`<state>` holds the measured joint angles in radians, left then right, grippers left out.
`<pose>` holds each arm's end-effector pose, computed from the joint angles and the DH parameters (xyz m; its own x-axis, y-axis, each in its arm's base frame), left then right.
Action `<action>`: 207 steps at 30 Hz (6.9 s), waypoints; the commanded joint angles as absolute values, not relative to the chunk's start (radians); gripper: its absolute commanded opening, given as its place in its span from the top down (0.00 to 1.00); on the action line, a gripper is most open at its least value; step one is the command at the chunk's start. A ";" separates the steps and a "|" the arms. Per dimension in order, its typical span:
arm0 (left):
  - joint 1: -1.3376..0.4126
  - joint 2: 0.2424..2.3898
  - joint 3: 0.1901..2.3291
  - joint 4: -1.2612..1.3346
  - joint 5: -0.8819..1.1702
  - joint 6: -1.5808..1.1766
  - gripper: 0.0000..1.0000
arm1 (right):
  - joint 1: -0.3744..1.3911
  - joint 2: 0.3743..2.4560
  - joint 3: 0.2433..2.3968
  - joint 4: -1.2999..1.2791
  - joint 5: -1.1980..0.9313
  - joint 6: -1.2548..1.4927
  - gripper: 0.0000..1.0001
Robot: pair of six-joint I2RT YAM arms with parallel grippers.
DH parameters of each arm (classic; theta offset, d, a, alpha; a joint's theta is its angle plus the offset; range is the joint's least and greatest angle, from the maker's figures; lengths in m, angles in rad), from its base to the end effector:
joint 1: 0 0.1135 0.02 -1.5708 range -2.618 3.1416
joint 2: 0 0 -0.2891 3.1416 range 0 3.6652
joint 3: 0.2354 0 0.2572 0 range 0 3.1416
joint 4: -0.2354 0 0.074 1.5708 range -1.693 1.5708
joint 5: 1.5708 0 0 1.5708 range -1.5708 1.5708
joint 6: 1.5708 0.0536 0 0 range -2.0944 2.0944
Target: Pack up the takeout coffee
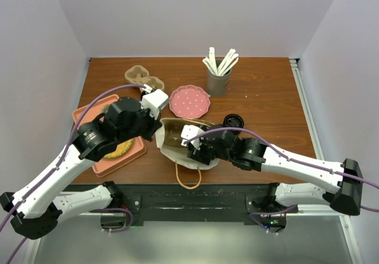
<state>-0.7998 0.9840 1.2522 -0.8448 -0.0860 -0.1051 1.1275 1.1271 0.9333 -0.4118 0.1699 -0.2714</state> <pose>0.1371 -0.1345 0.4089 -0.4475 0.3106 -0.8386 0.6209 0.7828 -0.0414 0.1185 0.2284 0.3131 -0.0125 -0.6424 -0.7663 -0.8658 0.3904 -0.3131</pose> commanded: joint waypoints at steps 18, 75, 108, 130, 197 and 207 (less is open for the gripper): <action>-0.801 0.850 1.135 -0.698 0.069 -0.037 1.00 | 1.132 1.233 0.857 -0.161 0.423 -0.388 0.57; -0.801 0.831 1.118 -0.727 0.152 -0.069 1.00 | 1.045 1.310 0.773 0.037 0.433 -0.218 0.12; -0.801 0.859 1.143 -0.742 0.066 -0.115 1.00 | 1.045 1.278 0.896 -0.179 0.439 -0.216 0.01; -0.801 0.876 1.158 -0.758 0.049 -0.118 1.00 | 1.035 1.243 0.934 -0.236 0.405 -0.201 0.04; -0.799 0.905 1.189 -0.775 0.043 -0.186 1.00 | 1.037 1.094 0.957 -0.298 0.356 -0.092 0.28; -0.801 0.920 1.201 -0.767 0.035 -0.222 1.00 | 1.037 1.061 0.977 -0.324 0.175 -0.084 0.36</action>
